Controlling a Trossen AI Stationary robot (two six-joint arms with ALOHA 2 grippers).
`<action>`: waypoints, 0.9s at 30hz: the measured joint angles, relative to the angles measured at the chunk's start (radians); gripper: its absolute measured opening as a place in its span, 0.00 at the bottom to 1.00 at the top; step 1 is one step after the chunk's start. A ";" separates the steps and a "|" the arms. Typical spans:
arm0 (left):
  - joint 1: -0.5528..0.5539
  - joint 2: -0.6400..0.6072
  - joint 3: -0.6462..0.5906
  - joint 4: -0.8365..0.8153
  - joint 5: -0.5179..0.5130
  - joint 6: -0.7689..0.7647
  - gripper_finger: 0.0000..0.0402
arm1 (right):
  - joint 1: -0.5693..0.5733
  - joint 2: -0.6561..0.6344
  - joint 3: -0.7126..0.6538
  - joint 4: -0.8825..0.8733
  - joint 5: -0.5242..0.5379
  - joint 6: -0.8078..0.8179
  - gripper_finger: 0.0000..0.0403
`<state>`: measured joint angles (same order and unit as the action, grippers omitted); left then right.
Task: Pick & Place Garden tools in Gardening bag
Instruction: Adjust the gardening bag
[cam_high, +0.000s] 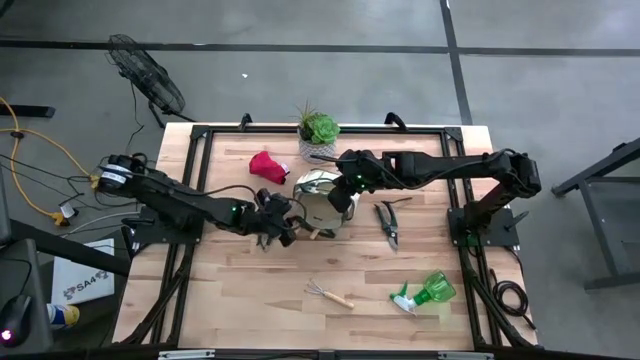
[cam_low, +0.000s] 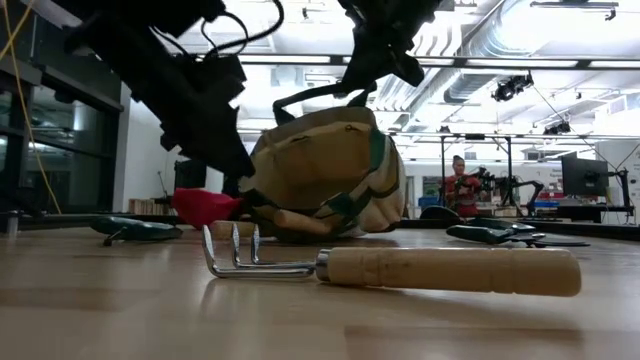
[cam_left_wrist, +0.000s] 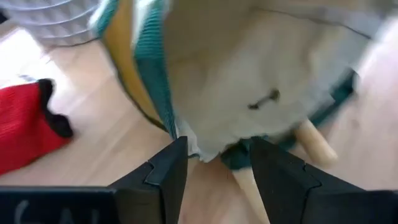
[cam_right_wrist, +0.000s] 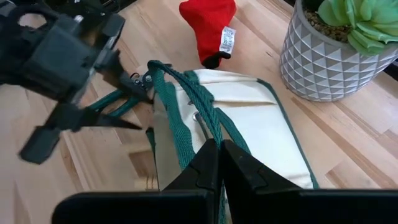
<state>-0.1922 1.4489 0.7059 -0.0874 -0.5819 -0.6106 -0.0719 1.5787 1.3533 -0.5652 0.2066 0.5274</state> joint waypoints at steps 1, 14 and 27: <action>0.007 0.006 0.000 0.001 -0.010 -0.020 0.42 | 0.000 0.000 0.000 0.000 0.000 0.000 0.01; 0.061 0.030 0.000 0.033 -0.028 -0.019 0.42 | 0.010 0.000 0.000 0.000 0.001 0.002 0.01; 0.061 -0.001 0.000 -0.065 0.041 0.213 0.42 | 0.014 0.000 0.000 -0.005 -0.002 0.004 0.01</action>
<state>-0.1314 1.4482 0.7055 -0.1529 -0.5413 -0.3973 -0.0578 1.5784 1.3533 -0.5705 0.2050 0.5312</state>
